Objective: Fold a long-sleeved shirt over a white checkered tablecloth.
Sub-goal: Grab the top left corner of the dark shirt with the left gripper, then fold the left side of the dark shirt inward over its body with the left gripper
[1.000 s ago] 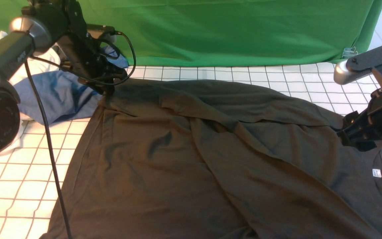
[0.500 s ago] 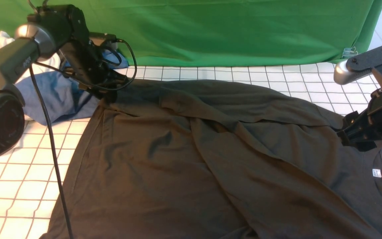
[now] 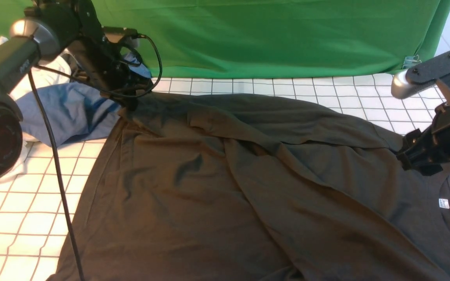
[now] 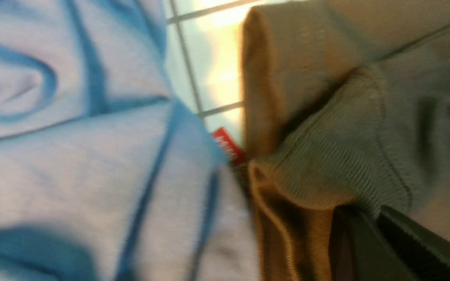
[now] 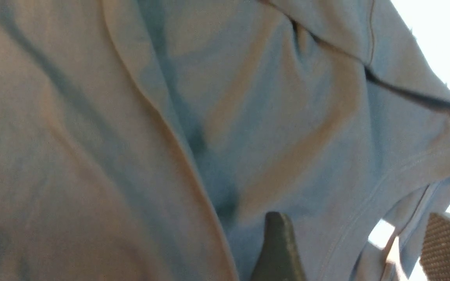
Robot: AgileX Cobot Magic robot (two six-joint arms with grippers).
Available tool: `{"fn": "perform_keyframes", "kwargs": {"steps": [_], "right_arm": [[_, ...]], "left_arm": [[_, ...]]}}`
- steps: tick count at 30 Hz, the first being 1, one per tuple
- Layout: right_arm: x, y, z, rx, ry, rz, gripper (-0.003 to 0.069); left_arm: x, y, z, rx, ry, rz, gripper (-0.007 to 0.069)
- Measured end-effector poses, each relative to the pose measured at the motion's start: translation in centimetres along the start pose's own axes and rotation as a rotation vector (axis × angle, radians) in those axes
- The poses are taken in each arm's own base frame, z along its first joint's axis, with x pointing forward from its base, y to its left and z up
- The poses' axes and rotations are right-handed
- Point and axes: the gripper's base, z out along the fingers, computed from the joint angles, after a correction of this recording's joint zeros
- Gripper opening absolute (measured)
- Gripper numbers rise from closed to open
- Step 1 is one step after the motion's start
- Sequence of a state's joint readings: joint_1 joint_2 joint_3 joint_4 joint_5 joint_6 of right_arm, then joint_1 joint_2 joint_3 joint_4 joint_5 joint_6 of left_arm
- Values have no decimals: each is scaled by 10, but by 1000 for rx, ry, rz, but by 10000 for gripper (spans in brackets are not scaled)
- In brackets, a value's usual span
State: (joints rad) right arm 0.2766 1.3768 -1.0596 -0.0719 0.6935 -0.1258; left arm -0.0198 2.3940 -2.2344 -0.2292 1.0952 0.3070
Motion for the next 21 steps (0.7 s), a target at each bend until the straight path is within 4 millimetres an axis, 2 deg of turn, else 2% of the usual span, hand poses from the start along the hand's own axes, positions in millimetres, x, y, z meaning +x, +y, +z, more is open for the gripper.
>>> {"fn": "perform_keyframes", "kwargs": {"steps": [4,6,11,16,19,21], "right_arm": [[-5,4,9,-10,-26,-9,405],[-9,11,18,-25,-24,-28,293],[-15,22,28,-46,-55,-56,144],[-19,23,28,-45,-91,-59,125],[-20,23,27,-45,-95,-59,123],[-21,23,27,-44,-99,-59,123]], "left_arm": [[-11,-9,-32,25,-76,15,-33],[-20,-14,-60,23,-145,29,-33],[-36,-26,-112,44,-274,58,-33],[-43,-41,-138,110,-347,71,-33],[-46,-50,-143,118,-366,89,-33],[-48,-65,-147,130,-383,115,-33]]}}
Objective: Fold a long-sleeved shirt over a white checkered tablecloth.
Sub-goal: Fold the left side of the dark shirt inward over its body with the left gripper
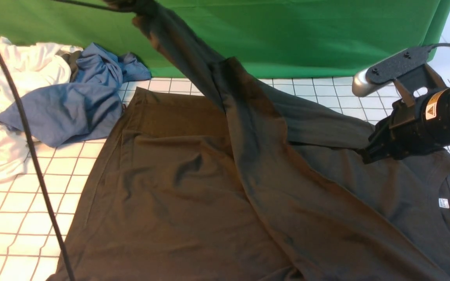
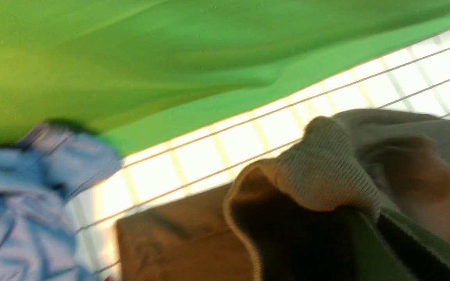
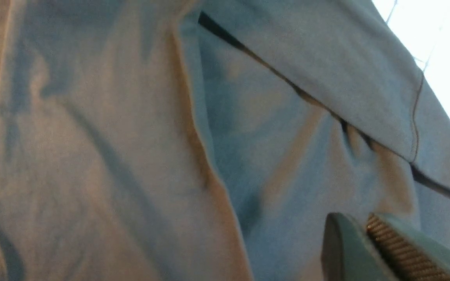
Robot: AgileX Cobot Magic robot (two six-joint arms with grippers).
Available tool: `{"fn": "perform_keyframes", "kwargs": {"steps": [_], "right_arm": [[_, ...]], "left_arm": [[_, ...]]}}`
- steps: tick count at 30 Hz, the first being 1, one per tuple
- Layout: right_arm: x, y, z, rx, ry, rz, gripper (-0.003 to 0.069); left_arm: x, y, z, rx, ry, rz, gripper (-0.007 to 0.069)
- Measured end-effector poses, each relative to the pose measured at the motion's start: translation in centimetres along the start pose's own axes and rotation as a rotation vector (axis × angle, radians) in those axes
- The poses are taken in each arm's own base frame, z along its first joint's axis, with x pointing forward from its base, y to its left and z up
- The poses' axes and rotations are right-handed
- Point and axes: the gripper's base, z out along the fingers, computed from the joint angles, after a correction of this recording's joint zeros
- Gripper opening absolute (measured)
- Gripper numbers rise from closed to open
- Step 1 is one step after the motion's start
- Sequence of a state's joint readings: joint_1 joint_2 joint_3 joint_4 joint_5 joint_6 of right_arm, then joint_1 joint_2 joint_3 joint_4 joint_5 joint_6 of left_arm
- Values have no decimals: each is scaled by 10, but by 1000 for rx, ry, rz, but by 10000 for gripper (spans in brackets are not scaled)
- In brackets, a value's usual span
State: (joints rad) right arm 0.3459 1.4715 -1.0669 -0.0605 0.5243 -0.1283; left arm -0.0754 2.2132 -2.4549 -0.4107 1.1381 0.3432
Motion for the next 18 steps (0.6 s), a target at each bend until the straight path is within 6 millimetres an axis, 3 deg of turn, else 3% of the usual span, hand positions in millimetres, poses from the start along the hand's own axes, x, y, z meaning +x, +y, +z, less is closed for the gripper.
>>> {"fn": "perform_keyframes", "kwargs": {"steps": [5,10,18], "right_arm": [[0,1,8,-4,12,-2,124],[0,1,10,-5,13,-3,124],[-2,1,10,-3,-3,-3,124]], "left_arm": [[-12,-33,-6,38,-45,62,-31],[-20,-49,-18,54,-76,94,-31],[-40,-70,-63,45,-213,142,-31]]}}
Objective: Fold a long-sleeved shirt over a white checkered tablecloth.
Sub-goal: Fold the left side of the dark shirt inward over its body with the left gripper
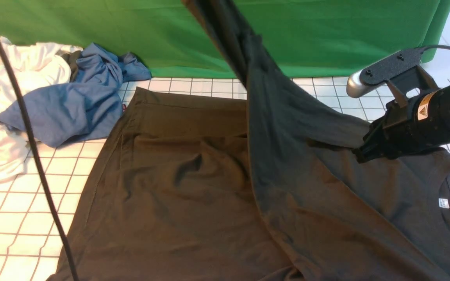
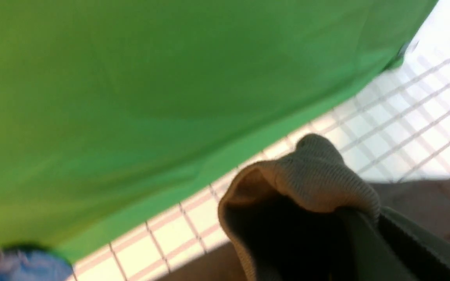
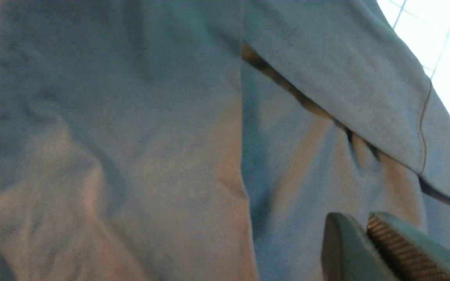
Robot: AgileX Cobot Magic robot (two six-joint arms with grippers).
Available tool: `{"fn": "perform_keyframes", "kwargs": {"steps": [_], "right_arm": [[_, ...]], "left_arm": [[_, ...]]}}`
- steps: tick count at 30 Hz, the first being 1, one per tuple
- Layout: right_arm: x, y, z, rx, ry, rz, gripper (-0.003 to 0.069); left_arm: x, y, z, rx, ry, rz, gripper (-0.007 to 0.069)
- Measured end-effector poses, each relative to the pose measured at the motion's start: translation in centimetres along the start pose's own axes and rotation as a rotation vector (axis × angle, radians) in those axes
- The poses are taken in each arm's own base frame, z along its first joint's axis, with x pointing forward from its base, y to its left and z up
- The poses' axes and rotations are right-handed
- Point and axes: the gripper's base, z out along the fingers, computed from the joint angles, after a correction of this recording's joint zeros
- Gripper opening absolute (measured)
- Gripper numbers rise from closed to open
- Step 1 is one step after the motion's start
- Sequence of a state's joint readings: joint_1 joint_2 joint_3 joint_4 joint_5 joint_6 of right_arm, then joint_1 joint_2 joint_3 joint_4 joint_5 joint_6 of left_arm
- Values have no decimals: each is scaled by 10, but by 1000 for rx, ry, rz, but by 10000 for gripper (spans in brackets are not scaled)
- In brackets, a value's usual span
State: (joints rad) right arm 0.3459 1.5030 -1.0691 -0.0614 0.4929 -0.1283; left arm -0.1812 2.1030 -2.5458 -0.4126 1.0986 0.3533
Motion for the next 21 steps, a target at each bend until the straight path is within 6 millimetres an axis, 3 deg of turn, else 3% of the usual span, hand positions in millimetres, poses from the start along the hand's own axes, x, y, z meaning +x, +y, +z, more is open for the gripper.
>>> {"fn": "perform_keyframes", "kwargs": {"steps": [4,12,16,21], "right_arm": [[0,0,0,0,-1,0,126],[-9,1,6,-4,-99,31,124],[-14,8,28,-29,-133,45,107],[-13,36,64,-92,-58,-2,90]], "left_arm": [[-10,-3,-11,-18,-69,10,-31],[-16,-2,-13,-35,-122,12,-31],[-16,-2,-13,-37,-125,20,-31],[-17,-1,-13,-39,-128,29,-31]]}}
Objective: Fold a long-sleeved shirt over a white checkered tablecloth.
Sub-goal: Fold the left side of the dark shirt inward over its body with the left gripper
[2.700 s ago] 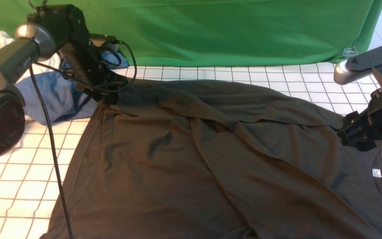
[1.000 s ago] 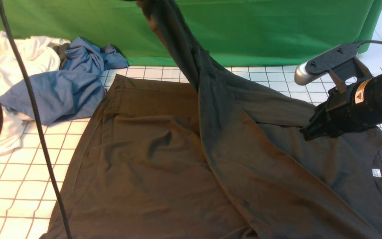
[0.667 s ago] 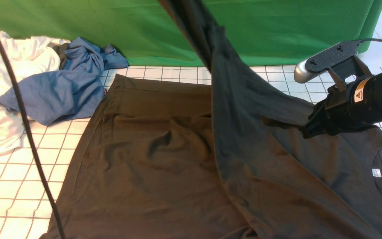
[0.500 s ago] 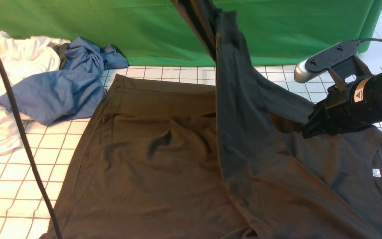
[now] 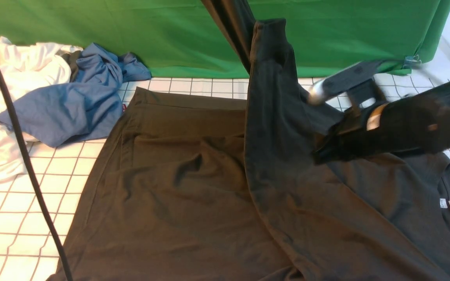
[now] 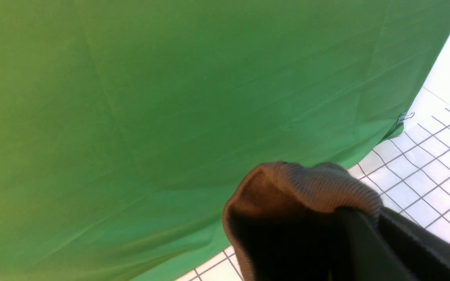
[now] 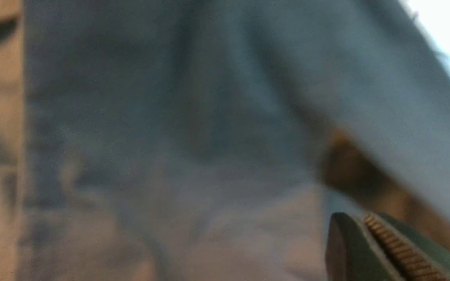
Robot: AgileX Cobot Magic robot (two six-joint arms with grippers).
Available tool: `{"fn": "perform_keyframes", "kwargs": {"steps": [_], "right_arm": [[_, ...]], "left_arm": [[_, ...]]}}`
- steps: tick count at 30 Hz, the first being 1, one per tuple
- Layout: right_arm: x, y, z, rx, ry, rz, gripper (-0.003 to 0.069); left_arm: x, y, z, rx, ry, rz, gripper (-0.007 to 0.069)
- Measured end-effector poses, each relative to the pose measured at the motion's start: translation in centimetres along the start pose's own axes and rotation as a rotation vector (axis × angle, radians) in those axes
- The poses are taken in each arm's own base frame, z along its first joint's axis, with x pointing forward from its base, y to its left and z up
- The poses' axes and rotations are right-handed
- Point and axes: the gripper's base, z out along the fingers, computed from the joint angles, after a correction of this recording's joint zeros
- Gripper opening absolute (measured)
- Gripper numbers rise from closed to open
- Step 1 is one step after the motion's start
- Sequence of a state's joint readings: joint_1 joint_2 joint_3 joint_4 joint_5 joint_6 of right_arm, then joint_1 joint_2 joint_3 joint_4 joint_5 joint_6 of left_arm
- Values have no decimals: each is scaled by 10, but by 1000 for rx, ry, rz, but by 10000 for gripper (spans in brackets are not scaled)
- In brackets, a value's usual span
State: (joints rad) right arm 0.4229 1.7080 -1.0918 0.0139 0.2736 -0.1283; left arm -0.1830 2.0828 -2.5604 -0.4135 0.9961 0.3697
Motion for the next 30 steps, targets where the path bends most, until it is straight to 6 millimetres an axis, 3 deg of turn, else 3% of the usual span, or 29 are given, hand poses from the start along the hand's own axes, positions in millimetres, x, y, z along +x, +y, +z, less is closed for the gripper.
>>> {"fn": "perform_keyframes", "kwargs": {"steps": [3,8,13,17,30], "right_arm": [[1,15,25,-32,43,-29,88],[0,18,50,-41,78,-36,88],[-8,0,68,-15,68,-5,88],[-15,-28,76,28,48,45,88],[-4,-73,77,93,56,113,92]], "left_arm": [[0,0,0,-1,-3,1,-31],[0,0,0,-1,-4,2,-31],[-1,0,0,1,-5,1,-31],[-1,0,0,1,-5,1,-31],[-1,-1,-1,4,-9,0,-31]]}}
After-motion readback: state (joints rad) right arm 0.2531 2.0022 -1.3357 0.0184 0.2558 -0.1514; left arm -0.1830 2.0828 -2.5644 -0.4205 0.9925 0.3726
